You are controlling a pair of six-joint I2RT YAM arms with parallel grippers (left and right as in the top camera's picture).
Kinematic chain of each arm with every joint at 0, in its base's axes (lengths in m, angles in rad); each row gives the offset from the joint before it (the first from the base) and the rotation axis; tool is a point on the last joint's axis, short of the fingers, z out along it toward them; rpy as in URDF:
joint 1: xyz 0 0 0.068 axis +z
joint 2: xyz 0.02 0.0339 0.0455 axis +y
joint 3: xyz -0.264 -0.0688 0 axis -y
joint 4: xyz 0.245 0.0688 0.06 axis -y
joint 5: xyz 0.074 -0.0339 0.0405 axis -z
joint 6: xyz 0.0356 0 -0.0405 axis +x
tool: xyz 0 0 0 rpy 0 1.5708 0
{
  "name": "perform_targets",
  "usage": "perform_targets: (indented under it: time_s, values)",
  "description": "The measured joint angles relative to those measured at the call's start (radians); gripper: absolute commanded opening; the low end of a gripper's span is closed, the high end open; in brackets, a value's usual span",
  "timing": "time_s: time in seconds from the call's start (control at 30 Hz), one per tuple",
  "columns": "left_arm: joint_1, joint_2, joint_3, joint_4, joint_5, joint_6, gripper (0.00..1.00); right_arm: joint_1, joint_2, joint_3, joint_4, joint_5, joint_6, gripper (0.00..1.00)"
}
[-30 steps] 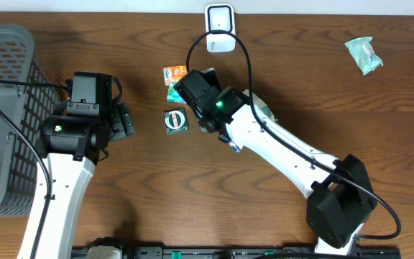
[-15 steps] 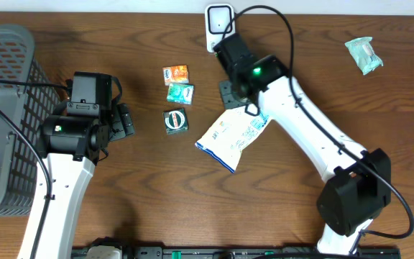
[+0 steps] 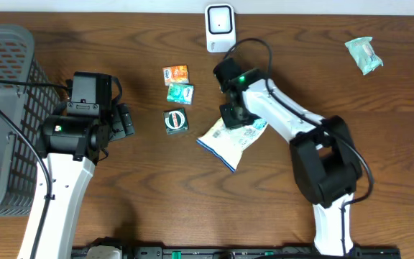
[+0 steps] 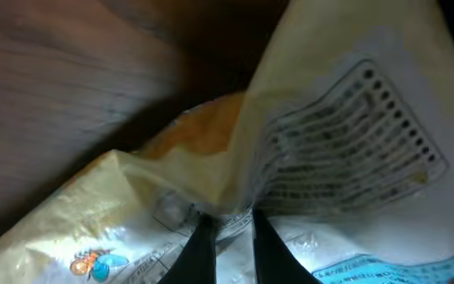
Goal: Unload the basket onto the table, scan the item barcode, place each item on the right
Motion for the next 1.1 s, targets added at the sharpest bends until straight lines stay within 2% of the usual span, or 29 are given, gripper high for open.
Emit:
perform_targets:
  time_s: [0.2, 0.3, 0.53, 0.6, 0.67, 0.8, 0.87, 0.93, 1.03, 1.1]
  values:
    - [0.000, 0.000, 0.000, 0.000, 0.000, 0.000, 0.98, -0.007, 0.006, 0.012, 0.029, 0.103, -0.008, 0.23]
    - [0.000, 0.000, 0.000, 0.000, 0.000, 0.000, 0.98, -0.032, 0.032, 0.065, 0.023, 0.151, -0.035, 0.22]
    - [0.000, 0.000, 0.000, 0.000, 0.000, 0.000, 0.98, -0.084, 0.062, 0.279, -0.169, 0.190, -0.056, 0.24]
    - [0.000, 0.000, 0.000, 0.000, 0.000, 0.000, 0.98, -0.085, 0.060, 0.301, -0.216, 0.181, -0.059, 0.20]
    - [0.000, 0.000, 0.000, 0.000, 0.000, 0.000, 0.98, -0.085, 0.060, 0.296, -0.241, 0.158, -0.062, 0.20]
    - [0.000, 0.000, 0.000, 0.000, 0.000, 0.000, 0.98, -0.085, 0.060, 0.219, -0.180, 0.110, -0.063, 0.23]
    - [0.000, 0.000, 0.000, 0.000, 0.000, 0.000, 0.98, -0.085, 0.061, 0.165, -0.127, 0.100, -0.065, 0.18]
    - [0.000, 0.000, 0.000, 0.000, 0.000, 0.000, 0.98, -0.085, 0.061, 0.098, -0.049, 0.109, -0.066, 0.18]
    - [0.000, 0.000, 0.000, 0.000, 0.000, 0.000, 0.97, -0.087, 0.036, 0.037, 0.081, 0.168, -0.067, 0.24]
    - [0.000, 0.000, 0.000, -0.001, 0.000, 0.000, 0.98, -0.095, 0.036, 0.026, 0.145, 0.224, -0.070, 0.25]
